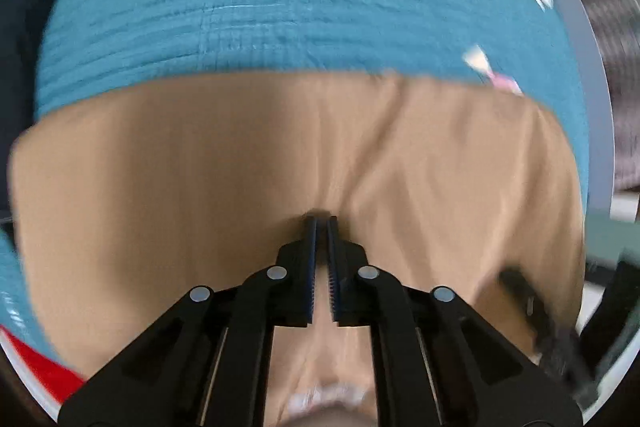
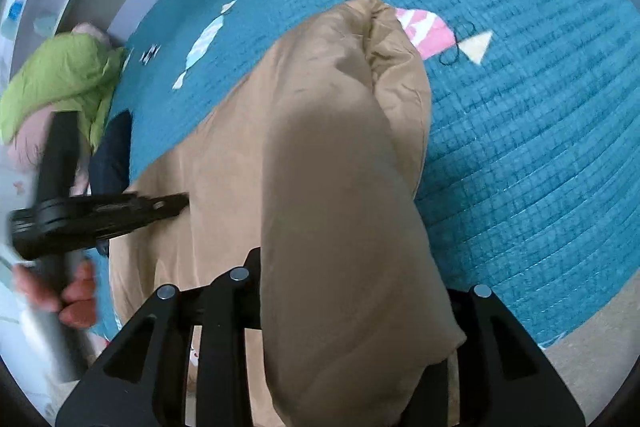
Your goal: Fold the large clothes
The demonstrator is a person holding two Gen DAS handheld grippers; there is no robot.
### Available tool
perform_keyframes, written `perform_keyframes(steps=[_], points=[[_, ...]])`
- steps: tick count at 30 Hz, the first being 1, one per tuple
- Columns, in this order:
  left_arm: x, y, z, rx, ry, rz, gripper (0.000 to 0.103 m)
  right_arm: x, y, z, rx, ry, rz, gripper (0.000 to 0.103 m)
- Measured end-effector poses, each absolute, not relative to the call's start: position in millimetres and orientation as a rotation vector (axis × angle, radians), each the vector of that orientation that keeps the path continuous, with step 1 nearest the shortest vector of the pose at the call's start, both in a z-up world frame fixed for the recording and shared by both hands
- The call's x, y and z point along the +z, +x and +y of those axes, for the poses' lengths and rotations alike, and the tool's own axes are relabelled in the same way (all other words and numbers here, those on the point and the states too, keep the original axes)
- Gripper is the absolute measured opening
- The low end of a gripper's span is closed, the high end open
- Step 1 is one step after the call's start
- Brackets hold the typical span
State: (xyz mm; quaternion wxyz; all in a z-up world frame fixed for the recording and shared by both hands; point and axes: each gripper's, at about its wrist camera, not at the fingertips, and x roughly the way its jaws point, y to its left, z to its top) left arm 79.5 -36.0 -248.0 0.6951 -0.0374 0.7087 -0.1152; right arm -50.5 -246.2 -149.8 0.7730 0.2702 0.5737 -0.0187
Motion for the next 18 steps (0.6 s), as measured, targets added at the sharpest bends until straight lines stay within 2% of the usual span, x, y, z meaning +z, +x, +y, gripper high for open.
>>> perform_keyframes(steps=[4,7,11,14,16,18], points=[[-268,35,-35,-0.264,-0.084,1.620,0.005,-157,-55,-249,-0.039,0.600,1.250,0.036],[-281,22,-42,-0.219,-0.039,1.507,0.005,-170,-52,-248,-0.073,0.625,1.285,0.039],[-257,3,-33,-0.224,-0.181,1.672,0.005,-158,-56,-240,-0.054,0.529,1.293,0.039],[-286,-21,-32,-0.212,-0.153,1.773,0.005,-162,-60,-243,-0.042,0.547,1.294,0.039],[-313,-22,-22,-0.207,-0.263,1.797,0.005,-172,-60,-246,-0.056,0.563,1.322,0.040],[-302,-19,-15,-0.185,-0.325,1.824,0.005,-172,-63,-248,-0.064,0.549,1.335,0.040]])
